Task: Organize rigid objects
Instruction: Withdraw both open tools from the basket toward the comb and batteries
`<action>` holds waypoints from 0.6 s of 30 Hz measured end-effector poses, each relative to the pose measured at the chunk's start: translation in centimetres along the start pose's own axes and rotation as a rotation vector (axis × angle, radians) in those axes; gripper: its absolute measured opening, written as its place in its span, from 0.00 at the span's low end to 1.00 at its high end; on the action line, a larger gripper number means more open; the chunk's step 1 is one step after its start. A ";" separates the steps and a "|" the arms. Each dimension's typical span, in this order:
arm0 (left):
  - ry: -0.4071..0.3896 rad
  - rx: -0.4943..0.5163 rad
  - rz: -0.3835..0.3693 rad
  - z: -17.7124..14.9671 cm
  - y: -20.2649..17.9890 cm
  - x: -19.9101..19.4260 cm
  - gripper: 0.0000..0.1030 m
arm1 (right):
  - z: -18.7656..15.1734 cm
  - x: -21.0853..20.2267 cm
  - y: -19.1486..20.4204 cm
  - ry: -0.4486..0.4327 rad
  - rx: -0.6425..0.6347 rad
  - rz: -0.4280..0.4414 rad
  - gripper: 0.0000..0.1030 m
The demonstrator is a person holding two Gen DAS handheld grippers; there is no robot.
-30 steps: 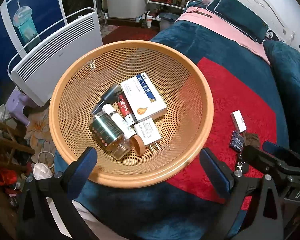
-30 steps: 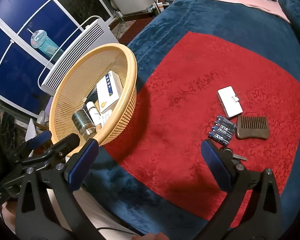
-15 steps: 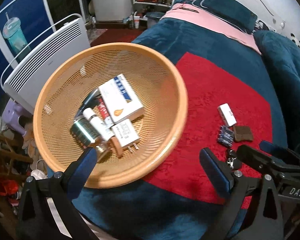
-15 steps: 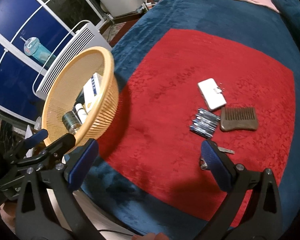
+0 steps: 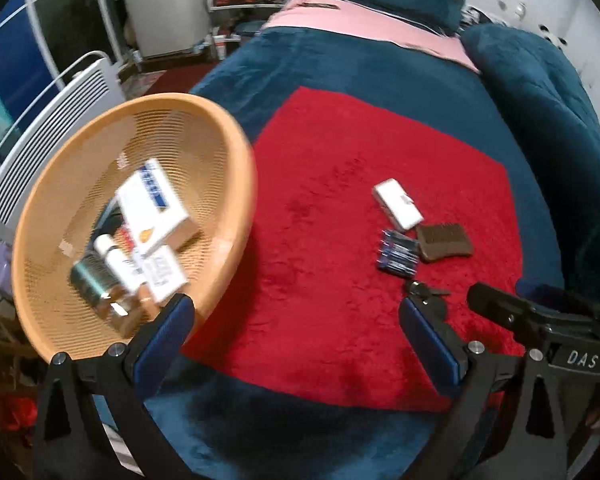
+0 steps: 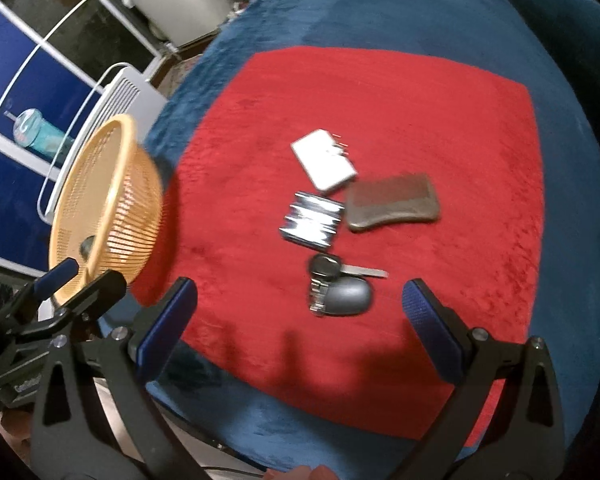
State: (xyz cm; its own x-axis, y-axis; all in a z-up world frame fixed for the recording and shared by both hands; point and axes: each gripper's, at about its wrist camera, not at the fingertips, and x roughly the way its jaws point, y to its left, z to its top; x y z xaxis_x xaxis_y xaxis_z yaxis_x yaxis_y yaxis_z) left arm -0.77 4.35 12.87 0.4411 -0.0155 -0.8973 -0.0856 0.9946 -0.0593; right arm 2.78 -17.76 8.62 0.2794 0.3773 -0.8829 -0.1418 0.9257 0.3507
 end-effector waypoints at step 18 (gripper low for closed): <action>0.155 0.164 -0.191 -2.0 -9.8 10.0 0.99 | -2.2 0.9 -8.3 0.026 0.170 -0.090 1.00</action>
State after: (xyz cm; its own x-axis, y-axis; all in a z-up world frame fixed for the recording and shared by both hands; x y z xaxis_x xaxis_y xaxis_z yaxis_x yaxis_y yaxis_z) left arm 2.70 -5.75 3.60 0.2923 -0.2075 -0.9336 0.1371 0.9752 -0.1738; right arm 2.15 -25.17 4.19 0.2592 0.2939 -0.9200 0.0458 0.9477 0.3157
